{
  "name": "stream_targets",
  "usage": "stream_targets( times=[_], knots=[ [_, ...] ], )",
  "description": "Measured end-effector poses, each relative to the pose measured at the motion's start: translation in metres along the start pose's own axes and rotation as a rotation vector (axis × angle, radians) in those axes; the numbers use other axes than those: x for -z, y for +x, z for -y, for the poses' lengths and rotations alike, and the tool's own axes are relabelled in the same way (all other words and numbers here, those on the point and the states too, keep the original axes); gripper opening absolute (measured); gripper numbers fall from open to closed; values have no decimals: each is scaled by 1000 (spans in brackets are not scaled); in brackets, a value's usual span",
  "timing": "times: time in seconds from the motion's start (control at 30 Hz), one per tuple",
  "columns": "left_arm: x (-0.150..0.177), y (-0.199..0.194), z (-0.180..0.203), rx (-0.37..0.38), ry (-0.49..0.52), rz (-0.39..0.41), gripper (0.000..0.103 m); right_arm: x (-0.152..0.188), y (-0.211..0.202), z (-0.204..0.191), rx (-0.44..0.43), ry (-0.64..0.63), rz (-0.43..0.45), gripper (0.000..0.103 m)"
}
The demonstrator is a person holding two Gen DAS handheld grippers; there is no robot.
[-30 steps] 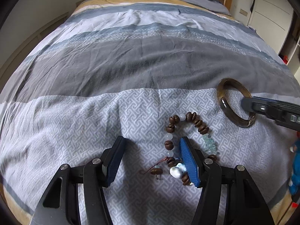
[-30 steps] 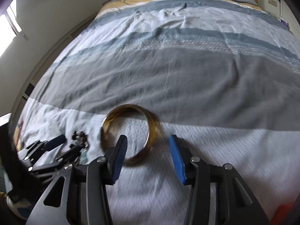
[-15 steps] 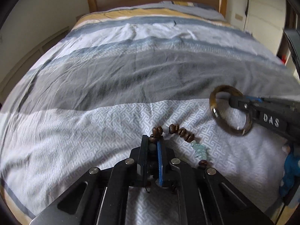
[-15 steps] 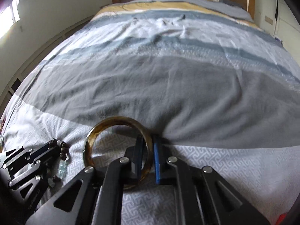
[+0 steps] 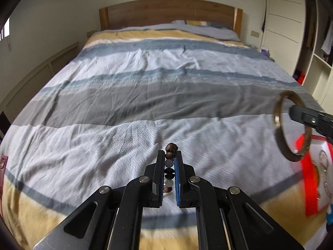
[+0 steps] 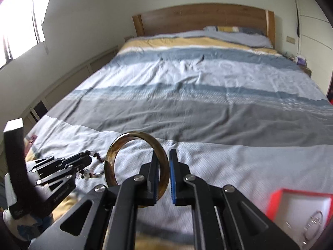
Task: Organize jewelry
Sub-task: 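Grasp the beaded bracelet with the left tool while the right tool grasps the dark wooden bangle, then carry the bracelet and wooden bangle into the red box and open both tools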
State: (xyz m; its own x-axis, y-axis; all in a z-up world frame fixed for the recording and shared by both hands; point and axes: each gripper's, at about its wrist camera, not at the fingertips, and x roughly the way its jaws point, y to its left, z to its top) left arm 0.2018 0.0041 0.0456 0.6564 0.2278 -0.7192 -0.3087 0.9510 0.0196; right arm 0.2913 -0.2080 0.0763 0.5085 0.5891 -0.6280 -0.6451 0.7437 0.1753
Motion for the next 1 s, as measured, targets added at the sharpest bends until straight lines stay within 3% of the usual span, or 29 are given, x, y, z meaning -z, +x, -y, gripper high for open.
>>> stream_targets(
  times=[0.23,0.47,0.73,1.0],
  knots=[
    [5,-59,35,34,62,48,8,32,-87,43,75,39,29,8],
    [8,-98,103,138,138,76,8,82,-151,118,222,115,-15,8],
    [12,-108,209,338,210,41,8,119,-165,168,288,138,-84,8],
    [24,-83,301,424,318,-29,8,139,-148,202,301,161,-127,8]
  ],
)
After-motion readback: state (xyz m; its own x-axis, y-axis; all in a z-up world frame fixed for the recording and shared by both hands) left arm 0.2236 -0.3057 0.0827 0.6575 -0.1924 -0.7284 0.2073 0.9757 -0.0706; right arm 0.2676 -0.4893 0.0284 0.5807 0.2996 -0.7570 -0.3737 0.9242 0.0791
